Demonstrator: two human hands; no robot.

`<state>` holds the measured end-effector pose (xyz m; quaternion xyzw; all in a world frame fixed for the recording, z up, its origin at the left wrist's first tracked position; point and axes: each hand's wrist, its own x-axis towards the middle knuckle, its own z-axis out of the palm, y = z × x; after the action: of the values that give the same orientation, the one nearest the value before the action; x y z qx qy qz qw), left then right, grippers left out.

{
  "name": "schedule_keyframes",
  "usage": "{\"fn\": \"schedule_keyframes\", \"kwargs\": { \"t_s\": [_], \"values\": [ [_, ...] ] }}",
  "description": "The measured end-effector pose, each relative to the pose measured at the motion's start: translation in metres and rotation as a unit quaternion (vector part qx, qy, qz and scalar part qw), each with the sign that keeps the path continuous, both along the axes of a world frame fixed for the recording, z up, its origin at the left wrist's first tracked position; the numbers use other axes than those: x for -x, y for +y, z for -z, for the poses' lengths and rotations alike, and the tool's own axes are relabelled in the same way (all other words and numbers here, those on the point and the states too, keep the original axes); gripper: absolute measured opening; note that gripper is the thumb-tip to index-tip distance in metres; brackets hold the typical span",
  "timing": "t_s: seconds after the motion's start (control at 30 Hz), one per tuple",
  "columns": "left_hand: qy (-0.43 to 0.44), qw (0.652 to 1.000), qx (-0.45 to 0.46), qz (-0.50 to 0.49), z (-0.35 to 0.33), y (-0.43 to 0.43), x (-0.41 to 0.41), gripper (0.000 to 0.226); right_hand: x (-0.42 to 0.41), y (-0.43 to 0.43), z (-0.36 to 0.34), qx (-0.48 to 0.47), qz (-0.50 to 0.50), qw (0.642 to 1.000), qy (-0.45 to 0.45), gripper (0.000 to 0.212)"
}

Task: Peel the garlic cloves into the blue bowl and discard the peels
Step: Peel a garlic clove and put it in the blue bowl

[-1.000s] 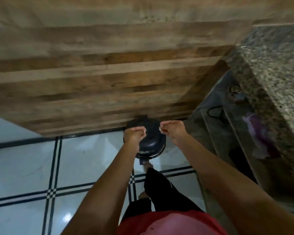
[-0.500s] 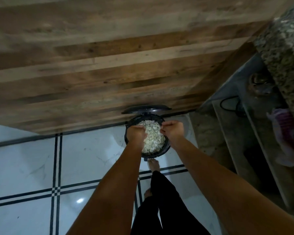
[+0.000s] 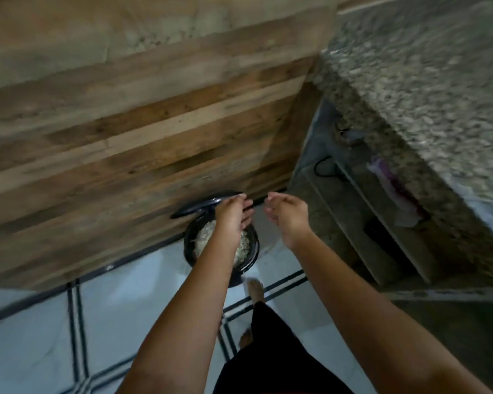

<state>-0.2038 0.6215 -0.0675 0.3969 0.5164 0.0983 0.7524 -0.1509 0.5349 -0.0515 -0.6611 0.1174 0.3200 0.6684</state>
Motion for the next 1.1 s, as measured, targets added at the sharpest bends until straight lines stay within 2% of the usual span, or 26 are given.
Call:
{"fn": "schedule_keyframes", "kwargs": {
  "t_s": [0.1, 0.2, 0.37, 0.53, 0.63, 0.8, 0.87, 0.97, 1.1],
  "values": [
    [-0.05, 0.996, -0.031, 0.071, -0.044, -0.051, -0.026, 0.014, -0.012, -0.063, -0.041, -0.048, 0.104, 0.993, -0.019, 0.01],
    [-0.098, 0.98, -0.036, 0.171, -0.082, -0.123, -0.059, 0.016, -0.023, -0.142, -0.08, -0.087, 0.225, 0.969, -0.055, 0.011],
    [-0.173, 0.921, -0.034, 0.348, -0.129, -0.257, -0.096, 0.018, -0.027, -0.276, -0.128, -0.119, 0.367, 0.915, -0.114, 0.012],
    [-0.216, 0.866, -0.018, 0.451, -0.155, -0.387, -0.113, 0.014, -0.022, -0.406, -0.149, -0.112, 0.464, 0.863, -0.166, 0.01],
    [-0.217, 0.836, -0.02, 0.504, -0.164, -0.461, -0.118, 0.011, -0.025, -0.48, -0.146, -0.056, 0.489, 0.851, -0.182, 0.011],
    [-0.192, 0.804, -0.026, 0.563, -0.157, -0.554, -0.132, 0.013, -0.044, -0.587, -0.115, 0.118, 0.466, 0.862, -0.158, 0.011],
    [-0.175, 0.805, -0.029, 0.566, -0.151, -0.575, -0.139, 0.012, -0.056, -0.621, -0.098, 0.21, 0.445, 0.86, -0.136, 0.017],
    [-0.153, 0.813, -0.039, 0.56, -0.143, -0.593, -0.15, 0.011, -0.071, -0.652, -0.08, 0.295, 0.409, 0.855, -0.12, 0.002],
    [-0.149, 0.82, -0.045, 0.551, -0.134, -0.603, -0.167, 0.009, -0.083, -0.664, -0.073, 0.375, 0.34, 0.853, -0.126, 0.016]
  ]
}}
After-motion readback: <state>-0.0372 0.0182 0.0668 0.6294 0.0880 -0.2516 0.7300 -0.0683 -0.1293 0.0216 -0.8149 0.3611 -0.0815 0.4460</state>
